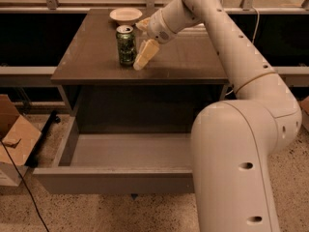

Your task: Place green can into top drawer

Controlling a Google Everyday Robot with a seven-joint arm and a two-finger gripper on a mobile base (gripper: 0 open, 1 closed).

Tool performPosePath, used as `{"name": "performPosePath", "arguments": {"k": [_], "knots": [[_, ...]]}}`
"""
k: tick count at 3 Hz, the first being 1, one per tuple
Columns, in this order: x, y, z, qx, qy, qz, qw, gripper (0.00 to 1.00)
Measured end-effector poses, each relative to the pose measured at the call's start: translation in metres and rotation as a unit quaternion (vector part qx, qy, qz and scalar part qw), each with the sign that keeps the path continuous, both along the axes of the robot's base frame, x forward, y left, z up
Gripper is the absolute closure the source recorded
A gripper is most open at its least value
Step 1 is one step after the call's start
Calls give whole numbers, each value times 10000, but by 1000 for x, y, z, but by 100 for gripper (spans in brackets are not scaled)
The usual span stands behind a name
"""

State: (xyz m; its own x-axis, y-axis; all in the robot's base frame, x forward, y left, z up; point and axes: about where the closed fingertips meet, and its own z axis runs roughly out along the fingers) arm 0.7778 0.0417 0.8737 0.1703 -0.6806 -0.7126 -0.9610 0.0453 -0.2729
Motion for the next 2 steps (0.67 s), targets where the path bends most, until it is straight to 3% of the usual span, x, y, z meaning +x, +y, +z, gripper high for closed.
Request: {"name": "performPosePath", "arguments": {"k": [2], "knots": [[3,37,6,147,-23,251,9996,0]]}}
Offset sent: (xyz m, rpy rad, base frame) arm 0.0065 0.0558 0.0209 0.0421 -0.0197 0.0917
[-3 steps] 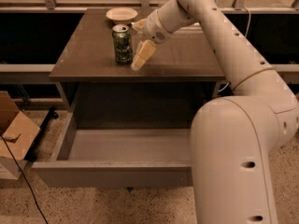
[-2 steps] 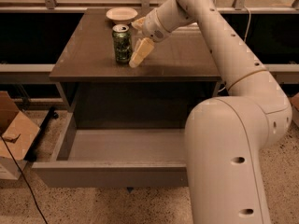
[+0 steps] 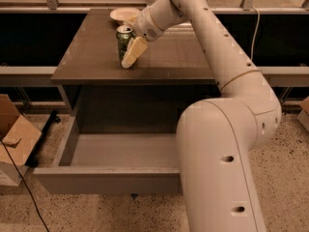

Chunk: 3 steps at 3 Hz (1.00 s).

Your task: Place green can into top drawer

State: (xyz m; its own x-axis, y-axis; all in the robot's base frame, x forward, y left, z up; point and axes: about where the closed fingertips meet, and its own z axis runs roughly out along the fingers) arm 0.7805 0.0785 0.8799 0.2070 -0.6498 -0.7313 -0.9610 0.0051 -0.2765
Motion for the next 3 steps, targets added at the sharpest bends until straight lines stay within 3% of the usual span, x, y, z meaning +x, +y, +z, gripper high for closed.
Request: {"name": "performPosePath", "arguments": {"k": [1,3], "knots": [[-3,17,3,-4,-44,187,9998,16],[-5,20,13,62,-125,250,9996,62]]}}
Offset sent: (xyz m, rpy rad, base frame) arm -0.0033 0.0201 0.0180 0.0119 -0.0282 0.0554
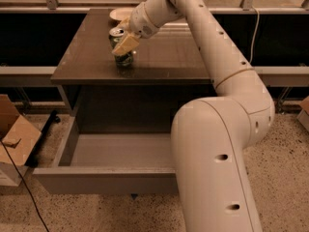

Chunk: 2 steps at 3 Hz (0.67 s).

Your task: Place green can into top drawer

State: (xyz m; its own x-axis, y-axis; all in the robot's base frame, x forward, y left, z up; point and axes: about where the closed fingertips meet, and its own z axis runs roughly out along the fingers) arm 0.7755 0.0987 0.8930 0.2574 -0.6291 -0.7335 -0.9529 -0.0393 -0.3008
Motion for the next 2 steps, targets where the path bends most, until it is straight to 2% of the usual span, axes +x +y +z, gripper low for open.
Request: {"name": "performPosePath", "arguments": {"k": [1,2], "knots": [[-6,-8,10,-31,5,-20,10000,85],[-16,-37,26,-148,-54,-221,9996,100]]}}
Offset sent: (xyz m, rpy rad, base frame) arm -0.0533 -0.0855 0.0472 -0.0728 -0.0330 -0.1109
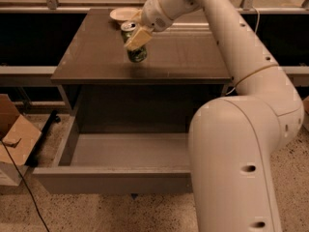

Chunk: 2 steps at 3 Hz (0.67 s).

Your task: Place green can into top drawer

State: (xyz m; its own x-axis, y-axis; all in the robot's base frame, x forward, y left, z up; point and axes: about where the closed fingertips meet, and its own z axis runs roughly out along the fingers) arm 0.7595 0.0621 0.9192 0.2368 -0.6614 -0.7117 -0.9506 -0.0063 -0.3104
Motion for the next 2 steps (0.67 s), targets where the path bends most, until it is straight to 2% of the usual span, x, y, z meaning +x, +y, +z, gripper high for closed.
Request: {"name": "performPosePath", "arguments": {"k": [1,2], "knots": [[-22,-36,10,-206,1,-264,9994,100],[-63,-86,25,-247,-11,-883,9958,100]]}}
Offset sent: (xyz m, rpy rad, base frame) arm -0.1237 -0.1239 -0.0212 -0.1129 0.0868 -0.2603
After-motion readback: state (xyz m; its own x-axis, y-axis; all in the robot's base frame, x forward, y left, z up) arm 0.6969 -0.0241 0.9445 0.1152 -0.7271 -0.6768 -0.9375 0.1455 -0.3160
